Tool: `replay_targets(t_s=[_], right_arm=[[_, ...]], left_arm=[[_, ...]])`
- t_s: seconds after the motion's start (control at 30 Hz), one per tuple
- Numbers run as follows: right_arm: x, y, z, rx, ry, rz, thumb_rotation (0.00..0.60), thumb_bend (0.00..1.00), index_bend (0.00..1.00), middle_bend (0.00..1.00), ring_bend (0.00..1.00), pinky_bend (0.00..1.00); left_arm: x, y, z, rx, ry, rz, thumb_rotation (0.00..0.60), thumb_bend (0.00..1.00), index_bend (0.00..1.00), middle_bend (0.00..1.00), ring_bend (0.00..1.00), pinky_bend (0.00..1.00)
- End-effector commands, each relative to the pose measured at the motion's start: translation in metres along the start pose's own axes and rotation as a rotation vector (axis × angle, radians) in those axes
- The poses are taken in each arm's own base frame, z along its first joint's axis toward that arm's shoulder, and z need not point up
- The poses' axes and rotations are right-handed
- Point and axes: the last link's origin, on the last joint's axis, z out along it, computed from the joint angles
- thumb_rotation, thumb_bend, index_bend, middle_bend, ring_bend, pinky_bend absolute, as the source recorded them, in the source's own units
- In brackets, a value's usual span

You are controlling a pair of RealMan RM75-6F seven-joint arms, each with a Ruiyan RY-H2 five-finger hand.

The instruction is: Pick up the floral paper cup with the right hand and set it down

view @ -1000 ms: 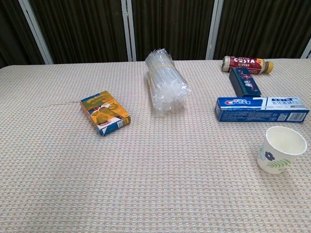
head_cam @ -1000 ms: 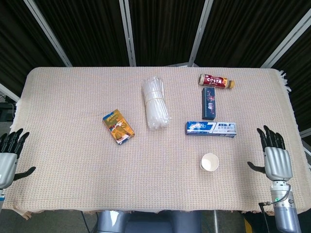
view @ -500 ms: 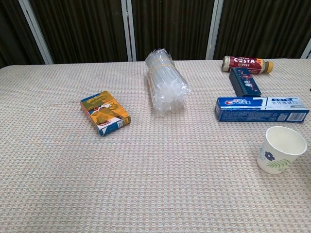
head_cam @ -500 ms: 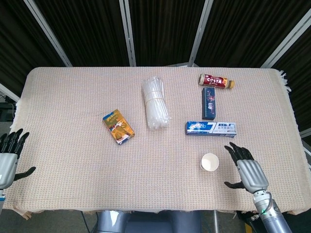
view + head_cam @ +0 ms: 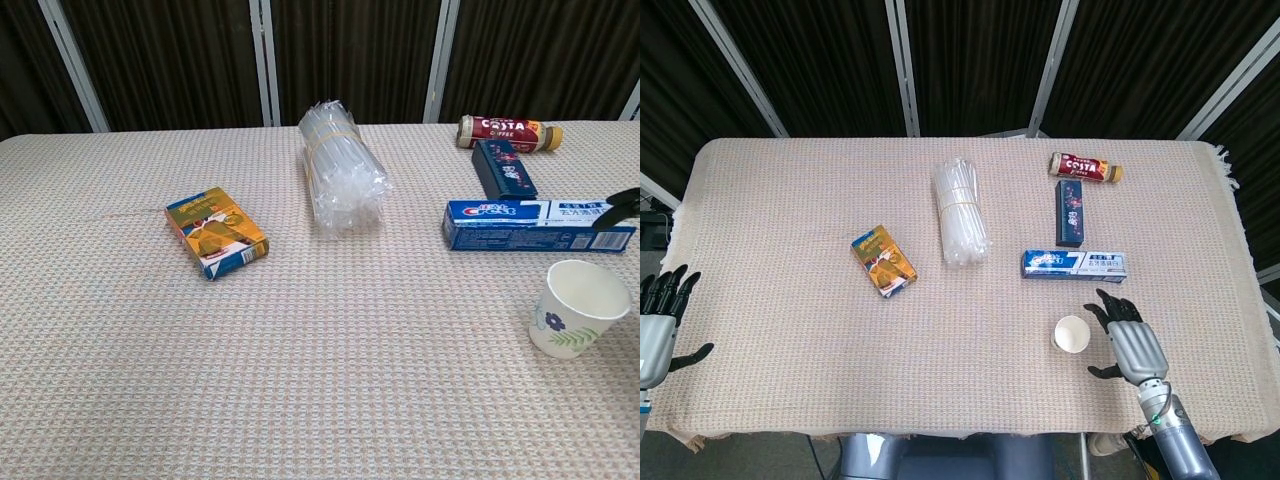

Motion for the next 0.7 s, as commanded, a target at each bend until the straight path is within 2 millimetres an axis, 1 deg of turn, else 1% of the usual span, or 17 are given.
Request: replay_targets(t_s=[0.03,0.13,0.23,0.5,0.7], right_arm=[[-0.002,-0.002,0.006,-0.003,0.001,-0.012,0.600,0.13,0.21,0.00,0.00,0.00],[-0.005,-0.003,0.009,-0.006,-0.003,-0.019,0.600,0.13,0.24,0.00,0.00,0.00],[-0.007,-0.005,0.013,-0.008,-0.009,-0.028,0.600,0.14,0.23,0.00,0.00,0.00],[-0.012,-0.008,0.017,-0.012,-0.014,-0.033,0.600,0.15,0.31,0.00,0.00,0.00],[-0.014,-0.014,0.021,-0.001,0.000,-0.019,0.600,0.18,0.39,0.01,0.00,0.00]], left_arm=[[0.000,0.000,0.000,0.000,-0.001,0.000,0.600,0.01,0.00,0.00,0.00,0.00],[0.000,0.000,0.001,0.000,-0.001,0.000,0.600,0.01,0.00,0.00,0.00,0.00],[0.000,0.000,0.001,0.000,-0.002,0.000,0.600,0.01,0.00,0.00,0.00,0.00],[0.000,0.000,0.000,0.000,-0.002,0.000,0.600,0.01,0.00,0.00,0.00,0.00],[0.000,0.000,0.001,0.000,-0.002,-0.001,0.600,0.01,0.00,0.00,0.00,0.00]])
